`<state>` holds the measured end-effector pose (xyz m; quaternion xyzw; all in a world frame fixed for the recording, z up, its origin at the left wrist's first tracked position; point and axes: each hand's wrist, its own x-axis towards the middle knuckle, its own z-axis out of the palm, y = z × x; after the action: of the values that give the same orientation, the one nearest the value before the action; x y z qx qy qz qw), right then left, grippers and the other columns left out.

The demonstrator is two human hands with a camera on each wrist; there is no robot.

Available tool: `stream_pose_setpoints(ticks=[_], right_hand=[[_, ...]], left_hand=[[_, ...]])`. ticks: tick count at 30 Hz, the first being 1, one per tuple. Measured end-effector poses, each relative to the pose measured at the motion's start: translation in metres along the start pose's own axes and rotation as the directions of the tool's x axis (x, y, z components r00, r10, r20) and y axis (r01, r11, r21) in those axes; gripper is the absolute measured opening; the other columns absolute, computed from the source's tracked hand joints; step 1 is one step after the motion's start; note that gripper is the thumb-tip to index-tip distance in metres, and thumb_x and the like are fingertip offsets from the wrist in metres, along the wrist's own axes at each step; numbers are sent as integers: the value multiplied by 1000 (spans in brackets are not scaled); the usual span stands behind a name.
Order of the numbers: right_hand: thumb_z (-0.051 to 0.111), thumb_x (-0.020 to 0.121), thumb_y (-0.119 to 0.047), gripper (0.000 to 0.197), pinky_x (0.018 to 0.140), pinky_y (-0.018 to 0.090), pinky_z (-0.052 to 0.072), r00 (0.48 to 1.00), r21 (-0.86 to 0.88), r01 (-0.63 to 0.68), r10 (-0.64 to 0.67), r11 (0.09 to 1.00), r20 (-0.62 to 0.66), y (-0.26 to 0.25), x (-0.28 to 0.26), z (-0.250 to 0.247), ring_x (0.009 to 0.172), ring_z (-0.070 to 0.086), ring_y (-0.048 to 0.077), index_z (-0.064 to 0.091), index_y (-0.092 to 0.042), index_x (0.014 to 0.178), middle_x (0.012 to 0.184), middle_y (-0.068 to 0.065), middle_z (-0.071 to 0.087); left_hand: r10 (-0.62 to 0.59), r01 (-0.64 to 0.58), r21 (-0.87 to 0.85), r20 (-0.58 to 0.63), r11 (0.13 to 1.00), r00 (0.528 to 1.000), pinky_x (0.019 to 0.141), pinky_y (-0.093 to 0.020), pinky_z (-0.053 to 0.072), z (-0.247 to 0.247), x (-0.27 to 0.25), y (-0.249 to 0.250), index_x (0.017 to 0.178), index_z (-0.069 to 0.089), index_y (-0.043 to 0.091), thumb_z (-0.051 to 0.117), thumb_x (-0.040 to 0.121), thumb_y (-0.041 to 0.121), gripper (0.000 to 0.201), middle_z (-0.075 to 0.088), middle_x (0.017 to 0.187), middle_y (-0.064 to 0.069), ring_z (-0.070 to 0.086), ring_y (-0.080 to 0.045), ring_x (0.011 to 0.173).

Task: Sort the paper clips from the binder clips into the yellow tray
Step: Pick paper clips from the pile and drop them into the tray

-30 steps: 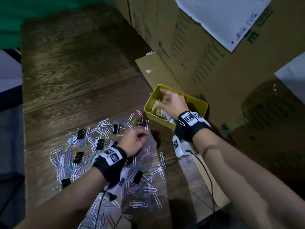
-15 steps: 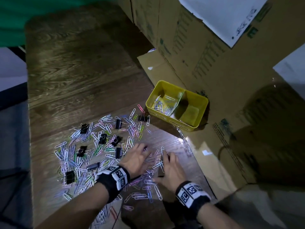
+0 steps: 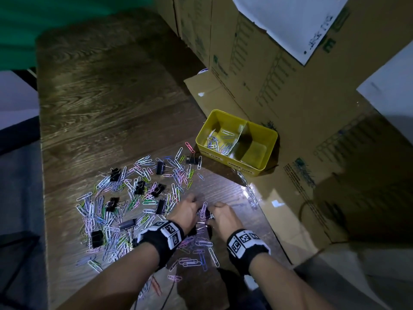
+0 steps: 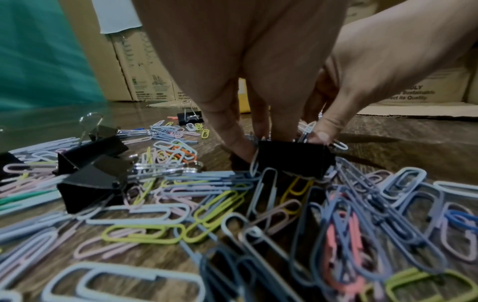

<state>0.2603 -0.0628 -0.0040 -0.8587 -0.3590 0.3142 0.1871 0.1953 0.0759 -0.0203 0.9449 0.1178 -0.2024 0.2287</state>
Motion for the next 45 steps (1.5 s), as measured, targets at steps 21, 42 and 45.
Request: stream_pose_setpoints(ticks=[21, 42, 45], right_hand=[[60, 90, -10, 10, 74, 15, 49, 978, 120, -120, 97, 985, 183, 11, 2, -17, 89, 60, 11, 64, -19, 91, 110, -1, 63], [73, 78, 0, 12, 59, 18, 53, 942, 800, 78, 219, 595, -255, -26, 23, -142, 62, 62, 7, 66, -10, 82, 83, 1, 71], [76, 78, -10, 14, 63, 26, 56, 921, 708, 43, 248, 705, -302, -21, 49, -166, 66, 68, 12, 67, -21, 79, 82, 1, 73]], left_hand=[[-15, 50, -300, 119, 953, 993, 75, -17, 48, -28, -3, -25, 75, 61, 23, 69, 80, 18, 11, 61, 79, 14, 59, 0, 77], [-316, -14, -836, -223, 549, 922, 61, -27, 54, -156, 130, 35, 71, 64, 15, 72, 75, 3, 16, 64, 68, -2, 59, -6, 53], [-201, 58, -736, -108, 675, 974, 82, -31, 51, -158, 135, 29, 93, 70, 18, 65, 83, 8, 15, 69, 93, -2, 61, -12, 78]])
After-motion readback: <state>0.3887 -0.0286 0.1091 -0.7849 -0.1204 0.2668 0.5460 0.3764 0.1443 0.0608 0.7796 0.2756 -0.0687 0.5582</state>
